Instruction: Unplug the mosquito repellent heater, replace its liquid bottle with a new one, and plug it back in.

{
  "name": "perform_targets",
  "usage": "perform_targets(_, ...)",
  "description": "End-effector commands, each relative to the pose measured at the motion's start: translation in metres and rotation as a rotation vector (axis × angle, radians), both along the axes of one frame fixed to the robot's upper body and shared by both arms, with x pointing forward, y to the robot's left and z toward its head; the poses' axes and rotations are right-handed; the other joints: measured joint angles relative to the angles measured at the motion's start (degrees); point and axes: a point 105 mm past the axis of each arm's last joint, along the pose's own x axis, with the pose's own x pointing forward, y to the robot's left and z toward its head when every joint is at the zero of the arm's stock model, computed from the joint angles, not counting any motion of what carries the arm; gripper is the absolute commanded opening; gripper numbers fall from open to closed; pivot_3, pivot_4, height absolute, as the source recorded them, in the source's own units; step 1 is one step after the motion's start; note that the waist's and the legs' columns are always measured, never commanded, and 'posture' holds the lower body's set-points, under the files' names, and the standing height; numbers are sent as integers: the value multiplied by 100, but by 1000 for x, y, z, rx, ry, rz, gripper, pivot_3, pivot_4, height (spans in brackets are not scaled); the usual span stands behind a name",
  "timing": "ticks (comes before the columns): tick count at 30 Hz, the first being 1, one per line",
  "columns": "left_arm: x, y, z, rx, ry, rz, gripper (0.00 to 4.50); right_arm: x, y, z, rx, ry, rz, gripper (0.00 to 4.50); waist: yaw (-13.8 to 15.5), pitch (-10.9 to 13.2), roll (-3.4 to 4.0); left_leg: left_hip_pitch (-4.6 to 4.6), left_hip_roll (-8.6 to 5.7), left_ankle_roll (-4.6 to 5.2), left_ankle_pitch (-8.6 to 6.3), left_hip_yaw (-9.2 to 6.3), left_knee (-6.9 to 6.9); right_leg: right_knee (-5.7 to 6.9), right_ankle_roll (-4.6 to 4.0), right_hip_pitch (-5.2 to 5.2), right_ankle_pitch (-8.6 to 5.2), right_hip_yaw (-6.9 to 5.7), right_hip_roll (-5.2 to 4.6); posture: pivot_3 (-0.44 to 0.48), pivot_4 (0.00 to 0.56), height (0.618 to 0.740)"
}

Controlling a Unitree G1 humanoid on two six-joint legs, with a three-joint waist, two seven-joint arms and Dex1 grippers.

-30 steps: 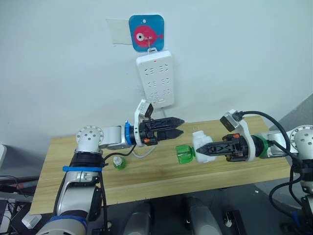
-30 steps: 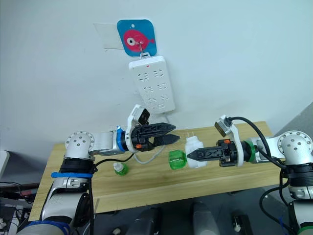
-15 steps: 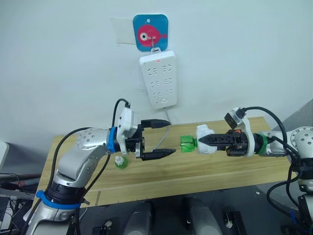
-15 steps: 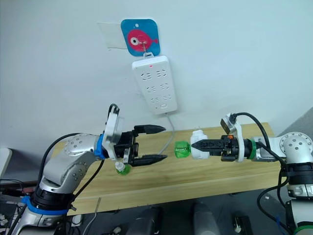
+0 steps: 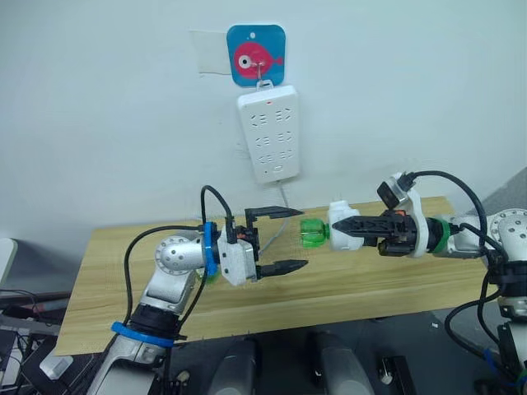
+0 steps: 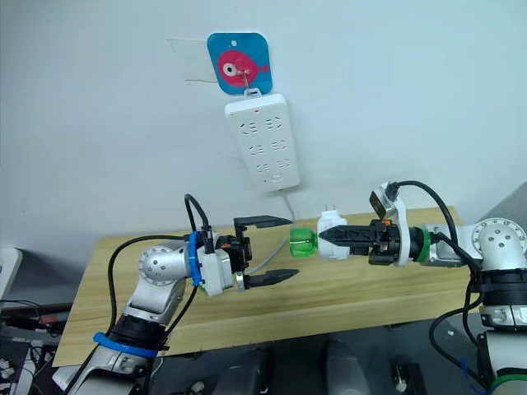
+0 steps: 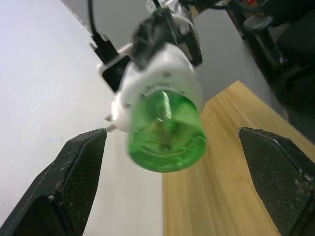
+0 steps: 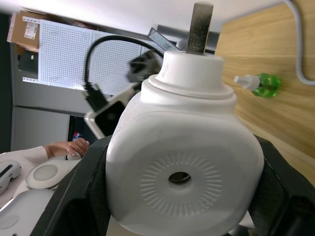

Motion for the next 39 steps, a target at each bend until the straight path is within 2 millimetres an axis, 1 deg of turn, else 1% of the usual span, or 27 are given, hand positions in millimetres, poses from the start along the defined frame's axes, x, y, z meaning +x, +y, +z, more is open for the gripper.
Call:
perform_targets(1, -3, -5, 4, -33, -52, -10, 4485, -6, 3, 12, 34, -36, 20, 3063, -16, 0, 0, 1, 0, 0, 0, -1, 0, 2, 0, 0, 0, 0, 0, -101, 224, 740)
perform_targets(6, -4, -9, 12, -93, -72, -14, 4485, -8, 5, 13, 33, -36, 18, 3063, -35, 0, 0, 0, -1, 0, 0, -1, 3, 2, 3, 1, 1, 0, 2, -105, 226, 740)
perform_targets(10, -2, -12, 15, -108, -87, -18, 4485, -8, 5, 13, 32, -35, 13, 3063, -61, 0, 0, 0, -2, 1, 0, 0, 6, 3, 6, 1, 2, -1, 4, -105, 226, 740)
perform_targets(13, -3, -13, 15, -106, -88, -28, 3940, -8, 6, 14, 35, -38, 16, 3063, -79, 0, 0, 1, -1, 1, 1, 0, 6, 3, 6, 1, 2, -1, 5, -105, 226, 740)
perform_targets(18, -4, -14, 13, -100, -73, -42, 2338, -8, 7, 14, 36, -39, 19, 3063, -99, 0, 0, 0, -1, 2, 1, -1, 6, 3, 6, 1, 2, -2, 6, -109, 230, 740)
perform_targets(19, -4, -14, 13, -102, -60, -48, 2242, -8, 7, 14, 36, -39, 20, 3063, -102, 0, 0, 0, -1, 2, 0, 0, 5, 3, 6, 1, 2, -1, 6, -109, 230, 740)
perform_targets(22, -4, -13, 13, -120, -5, -57, 2242, -9, 7, 14, 37, -38, 29, 3063, -105, 0, 0, 0, -1, 2, 0, -1, 5, 3, 6, 1, 2, -2, 6, -109, 231, 740)
perform_targets(24, -6, -14, 12, -122, 90, -82, 2242, -11, 7, 14, 34, -38, 36, 3063, -108, 0, 0, 0, -1, 2, 0, -1, 5, 3, 6, 1, 2, -2, 6, -108, 232, 740)
perform_targets(25, -4, -13, 16, -147, 240, -90, 2242, -13, 6, 14, 21, -40, 46, 3063, -112, 0, 0, 0, -1, 2, 0, -1, 5, 3, 6, 1, 2, -1, 6, -108, 232, 740)
perform_targets(27, 2, -12, 23, -189, 684, -126, 2242, -21, 4, 9, -35, -54, 86, 3063, -119, 8, -5, 0, -1, 2, 0, -3, 5, 3, 7, 1, 2, -1, 6, -107, 236, 740)
perform_targets(29, -2, -11, 25, -155, 979, -169, 2242, -24, 2, 7, -64, -60, 104, 3063, -130, 9, -5, -5, -1, 2, 0, -21, 6, 7, 17, -2, -5, 0, 8, -96, 238, 740)
perform_targets(30, -1, -8, 22, -134, 1073, -169, 2242, -24, 2, 4, -84, -67, 105, 3063, -135, 9, -5, -4, -1, 2, 0, -25, 7, 8, 30, 0, -14, -9, 12, -93, 238, 740)
perform_targets(32, 4, 1, 18, -141, 1358, -170, 2242, -25, 3, 1, -98, -79, 113, 3063, -149, 9, -5, -1, 1, 2, 0, -27, 7, 8, 36, 3, -17, -20, 37, -91, 238, 740)
perform_targets(34, 5, 9, 14, -149, 1601, -200, 2242, -26, 3, -1, -102, -90, 123, 3063, -172, 9, -5, -1, 3, 3, 0, -27, 7, 8, 39, 3, -20, -21, 42, -90, 239, 740)
perform_targets(36, 4, 15, 13, -162, 1778, -243, 2242, -28, 5, -1, -105, -103, 133, 3063, -201, 9, -5, -1, 3, 3, 0, -27, 6, 8, 39, 2, -20, -22, 43, -95, 238, 740)
perform_targets(38, 2, 21, 13, -180, 1916, -291, 2242, -29, 6, -1, -106, -117, 133, 3063, -229, 10, -5, -1, 4, 3, 0, -28, 5, 9, 39, 0, -20, -21, 44, -101, 240, 740)
perform_targets(39, 0, 23, 14, -183, 1952, -307, 2242, -29, 6, -1, -108, -122, 130, 3063, -245, 10, -6, -1, 4, 3, 0, -27, 3, 10, 38, -1, -20, -20, 43, -101, 240, 740)
